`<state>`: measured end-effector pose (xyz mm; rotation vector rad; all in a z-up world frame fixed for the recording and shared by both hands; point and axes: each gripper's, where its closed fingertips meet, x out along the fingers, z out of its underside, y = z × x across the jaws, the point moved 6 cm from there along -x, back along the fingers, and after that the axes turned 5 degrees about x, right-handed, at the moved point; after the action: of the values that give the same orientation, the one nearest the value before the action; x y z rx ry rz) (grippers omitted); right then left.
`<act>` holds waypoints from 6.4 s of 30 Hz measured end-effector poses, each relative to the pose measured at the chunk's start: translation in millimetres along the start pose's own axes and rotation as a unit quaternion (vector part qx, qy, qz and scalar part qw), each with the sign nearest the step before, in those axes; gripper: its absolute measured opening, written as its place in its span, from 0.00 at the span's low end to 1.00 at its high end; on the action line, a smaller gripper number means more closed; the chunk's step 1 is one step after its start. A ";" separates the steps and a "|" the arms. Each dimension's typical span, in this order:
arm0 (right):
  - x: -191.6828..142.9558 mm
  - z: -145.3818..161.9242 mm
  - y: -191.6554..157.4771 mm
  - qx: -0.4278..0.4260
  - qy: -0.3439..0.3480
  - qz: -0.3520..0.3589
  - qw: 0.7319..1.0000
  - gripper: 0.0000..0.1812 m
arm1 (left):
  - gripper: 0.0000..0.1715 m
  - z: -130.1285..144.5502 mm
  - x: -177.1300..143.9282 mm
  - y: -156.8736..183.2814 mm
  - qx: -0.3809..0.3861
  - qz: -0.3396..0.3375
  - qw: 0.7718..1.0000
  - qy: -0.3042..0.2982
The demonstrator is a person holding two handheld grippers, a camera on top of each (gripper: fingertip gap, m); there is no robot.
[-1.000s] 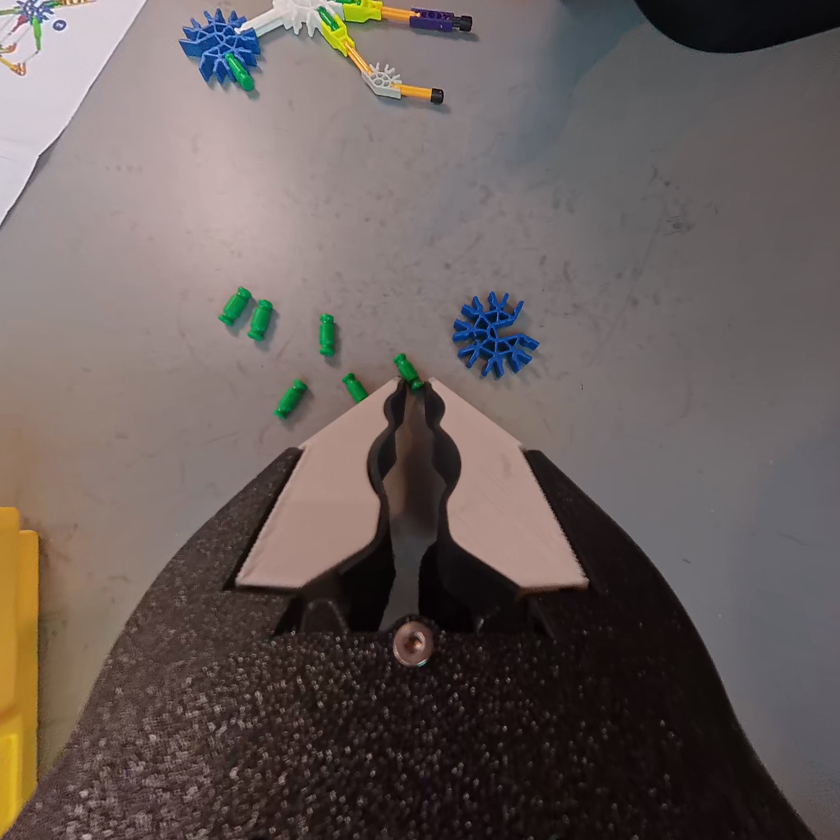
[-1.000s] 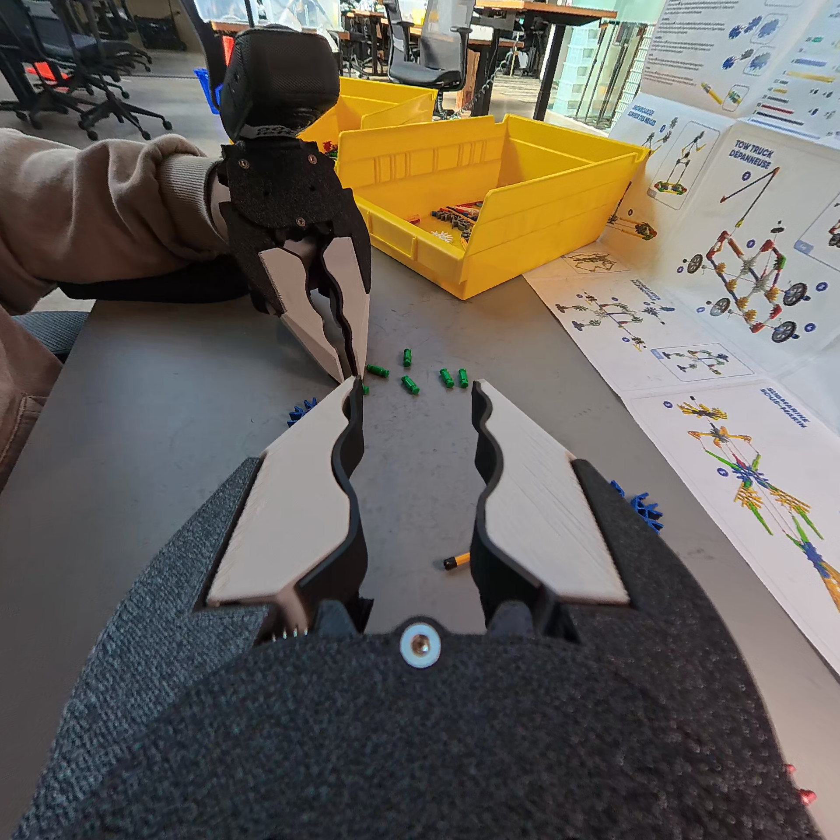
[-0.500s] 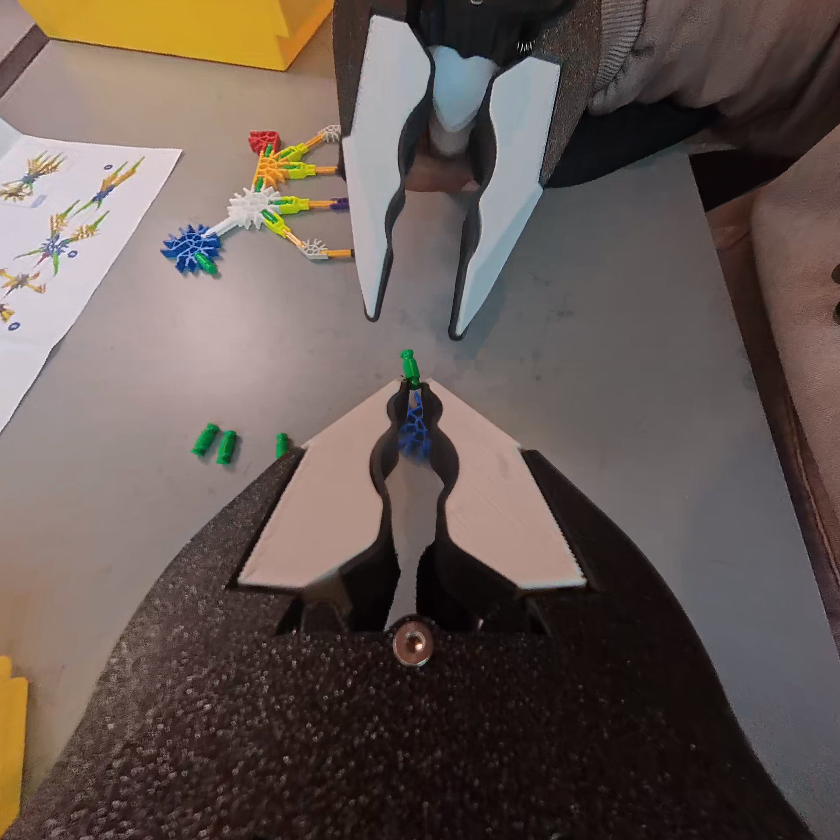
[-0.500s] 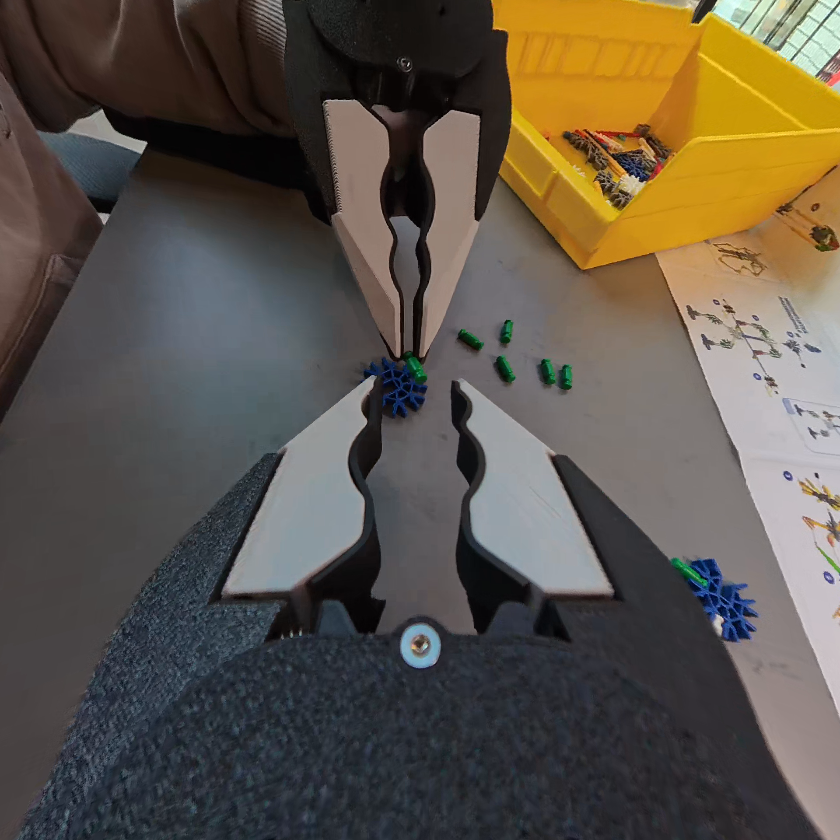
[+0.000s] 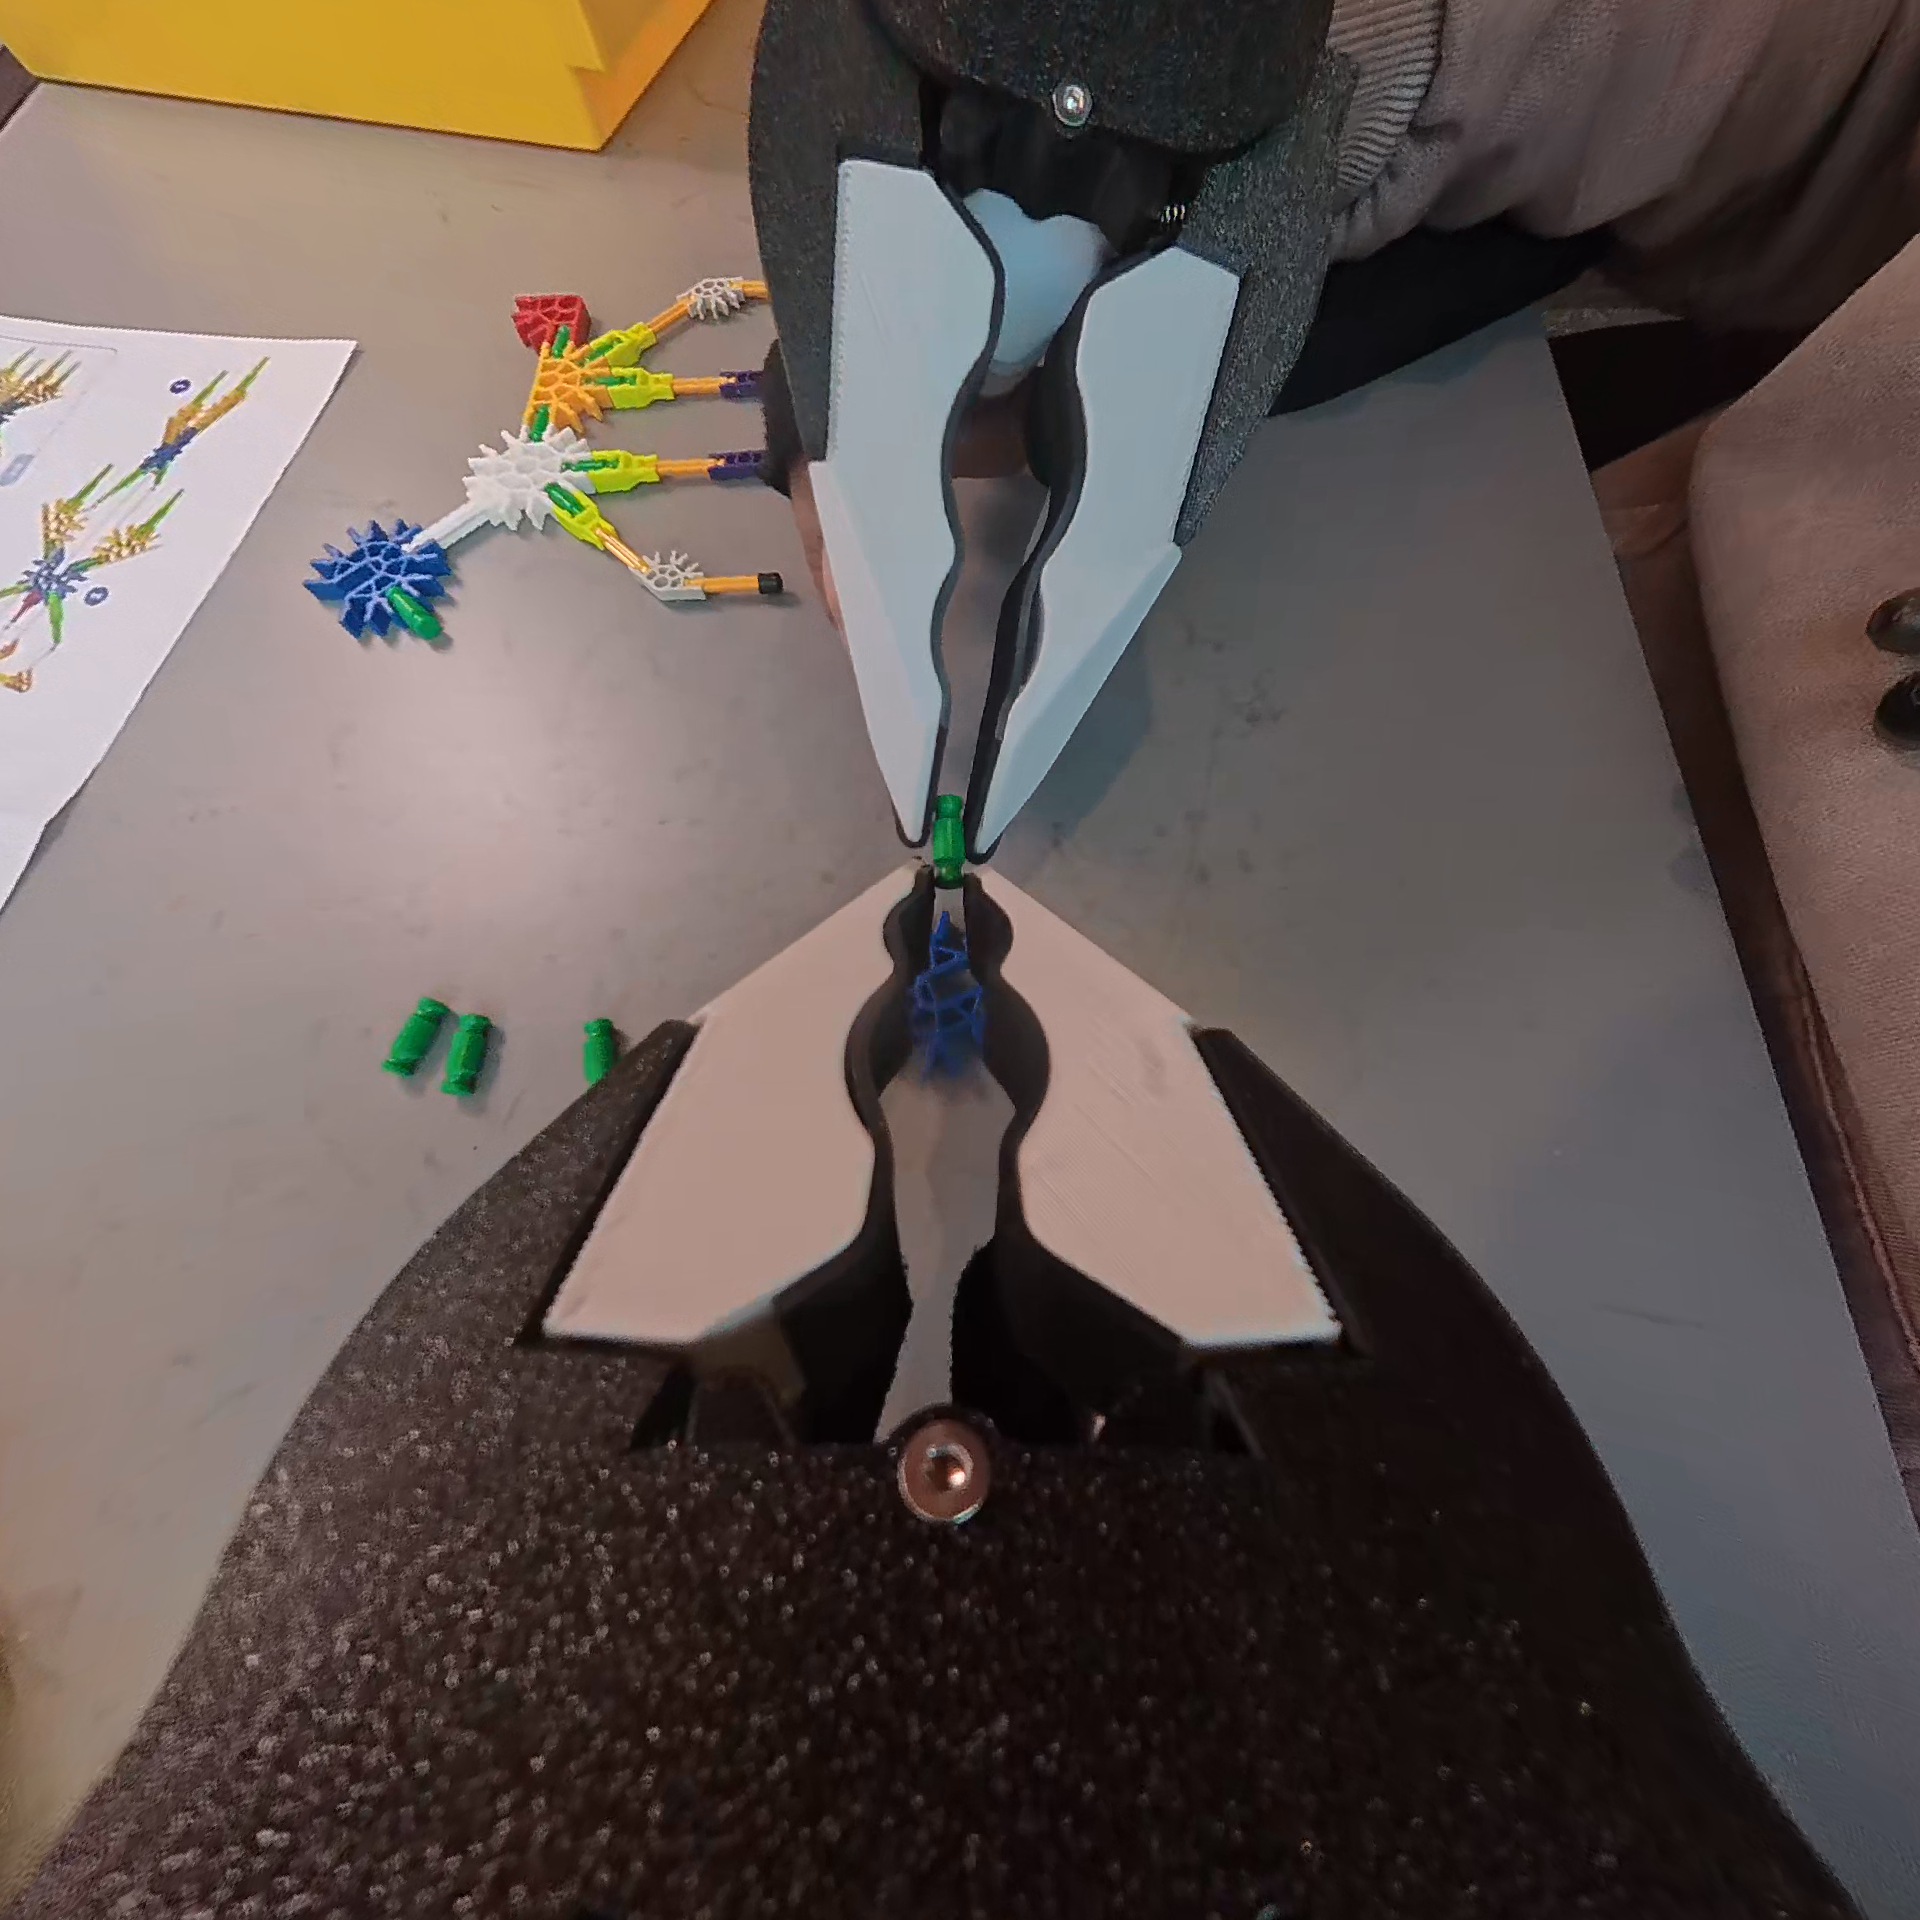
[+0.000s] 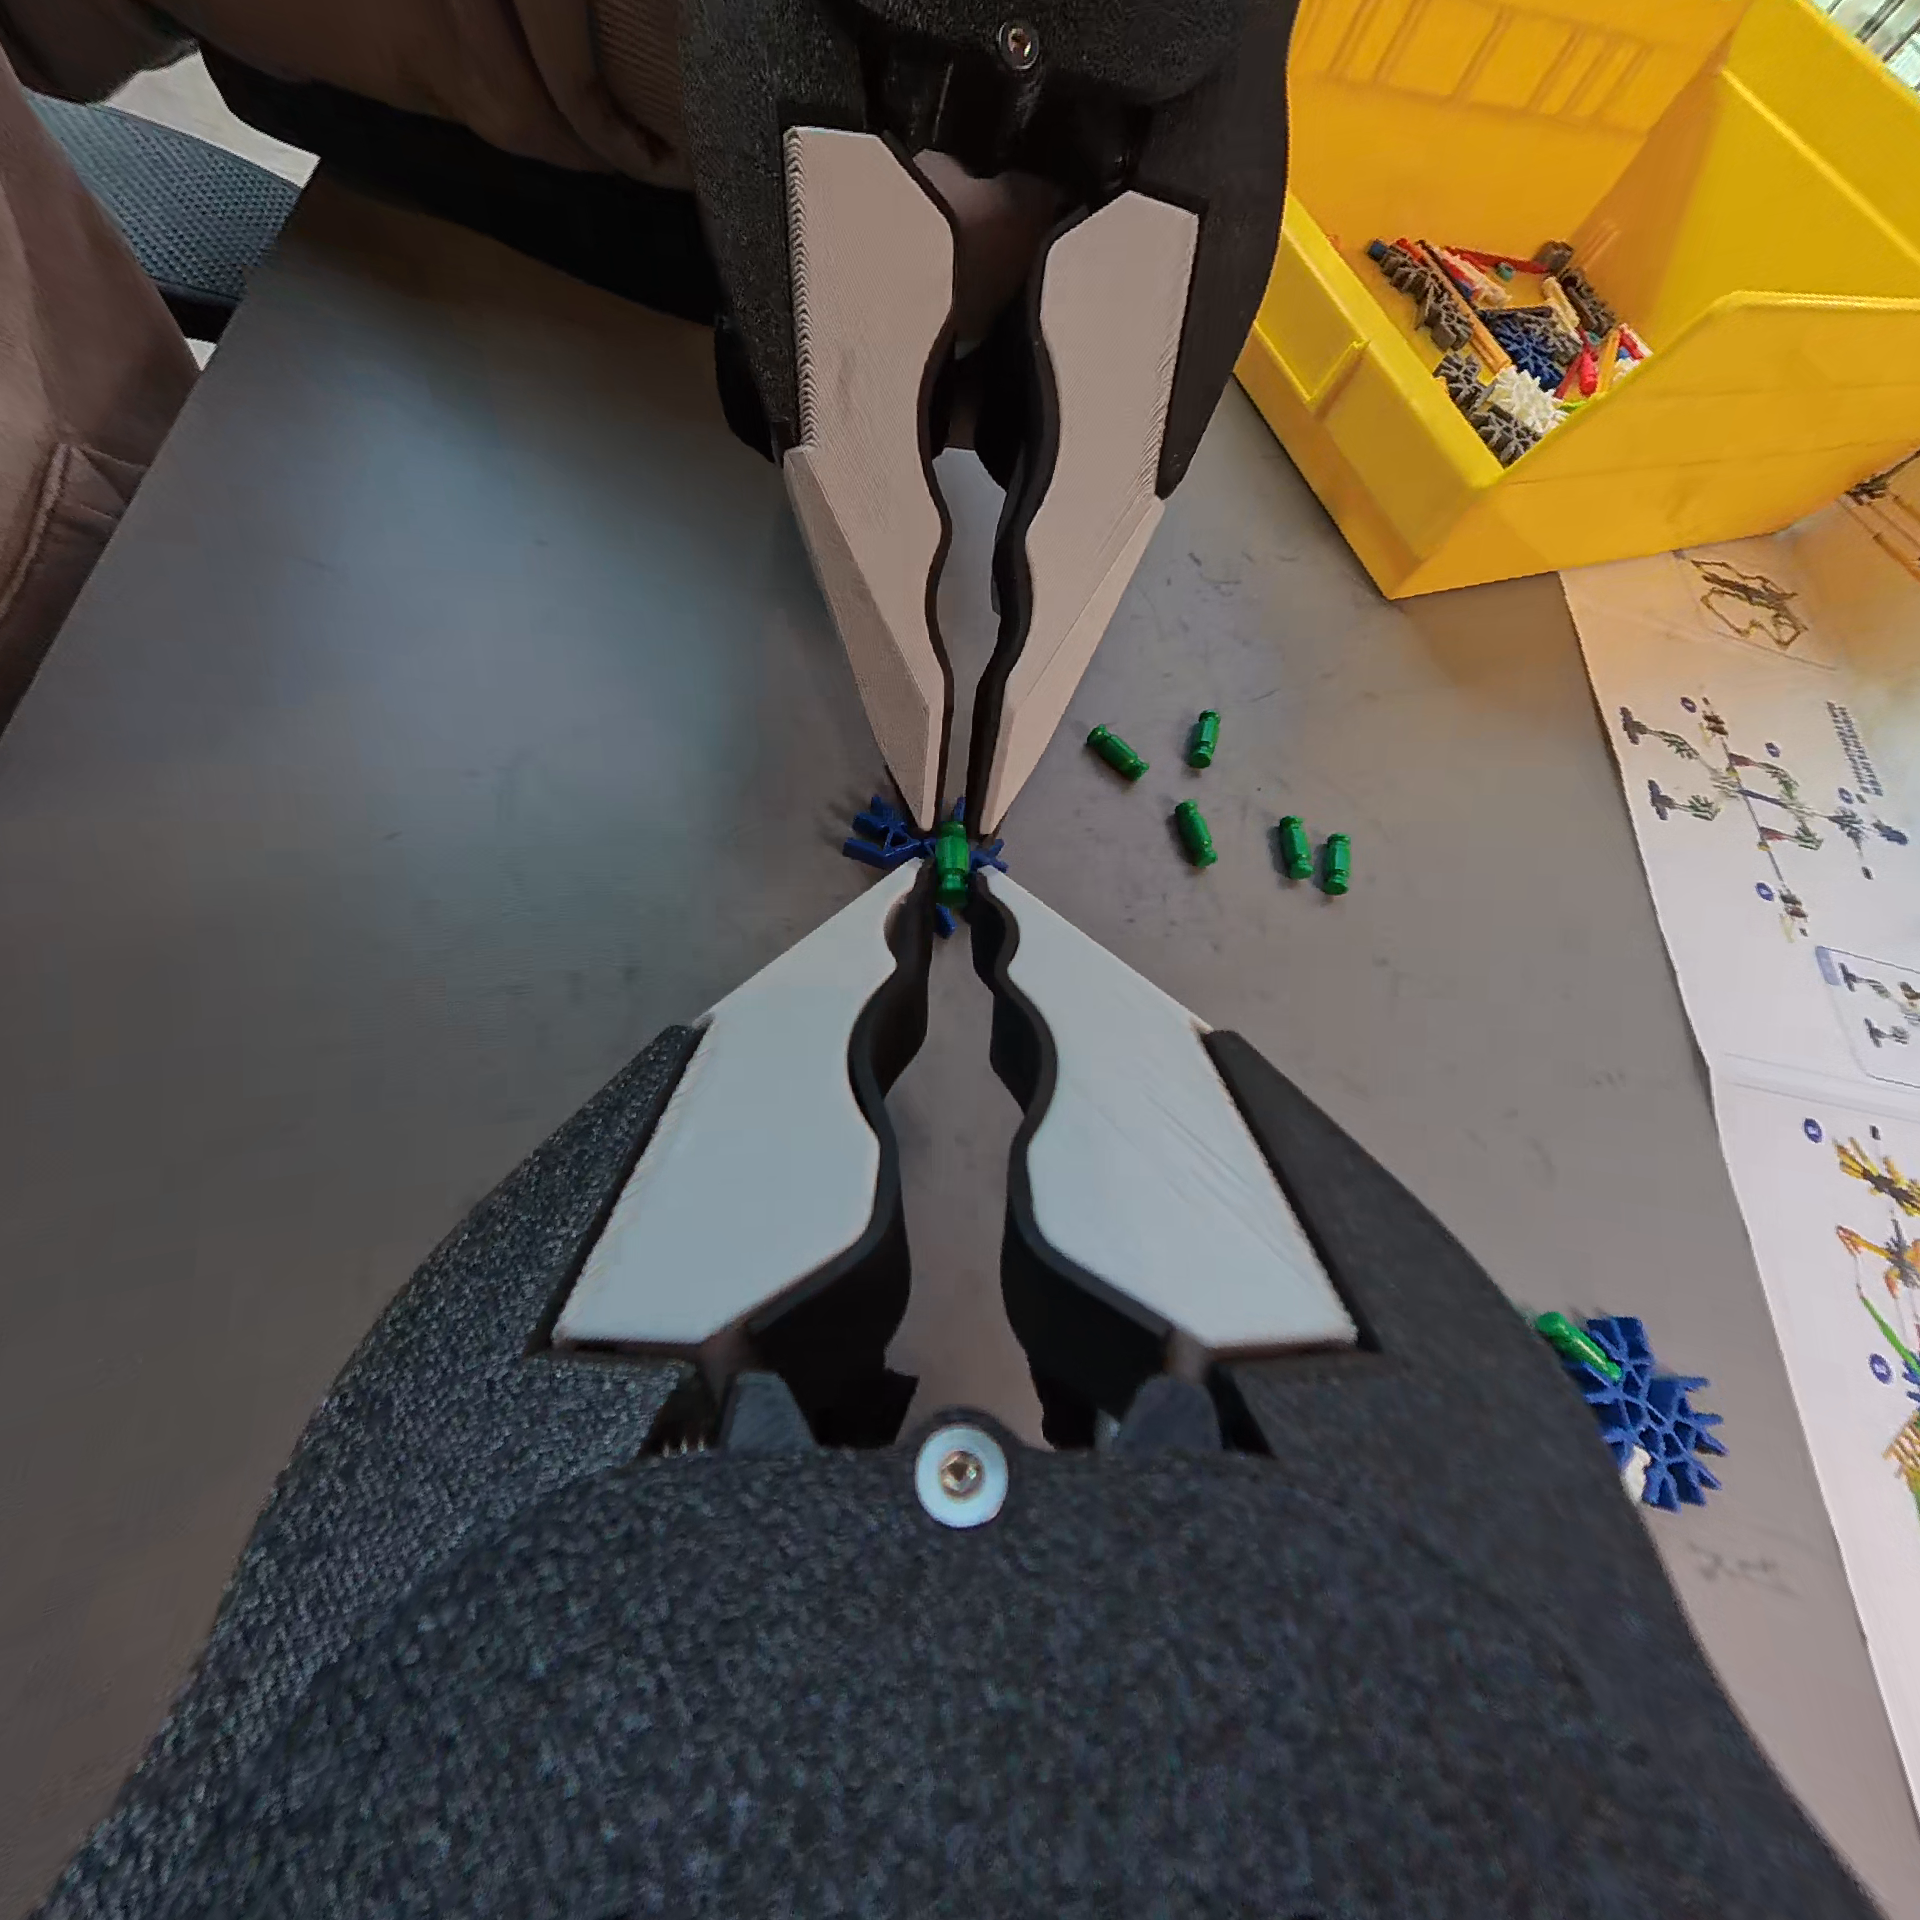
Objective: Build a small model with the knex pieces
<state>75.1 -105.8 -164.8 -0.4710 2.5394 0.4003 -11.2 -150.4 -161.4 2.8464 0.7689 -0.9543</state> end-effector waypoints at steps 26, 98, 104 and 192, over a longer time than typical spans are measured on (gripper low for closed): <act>6.0 17.3 -0.6 0.057 -0.093 0.010 0.994 0.03 | 0.18 24.3 8.2 -0.9 -0.029 -0.002 0.996 -0.080; -14.9 20.2 9.8 0.119 -0.046 -0.005 0.992 0.10 | 0.20 27.9 9.9 -4.8 -0.044 0.007 0.998 -0.049; -13.9 22.8 8.8 0.116 -0.056 -0.006 0.992 0.11 | 0.18 28.0 10.0 -5.1 -0.041 0.004 0.998 -0.051; -10.7 26.1 4.2 0.053 -0.076 0.018 0.996 0.03 | 0.13 28.1 7.5 -4.4 -0.050 0.004 0.997 -0.063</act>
<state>93.5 -89.7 -179.6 -0.3407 2.4107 0.2998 -23.7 -148.5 -187.9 2.6731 0.7703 -1.0503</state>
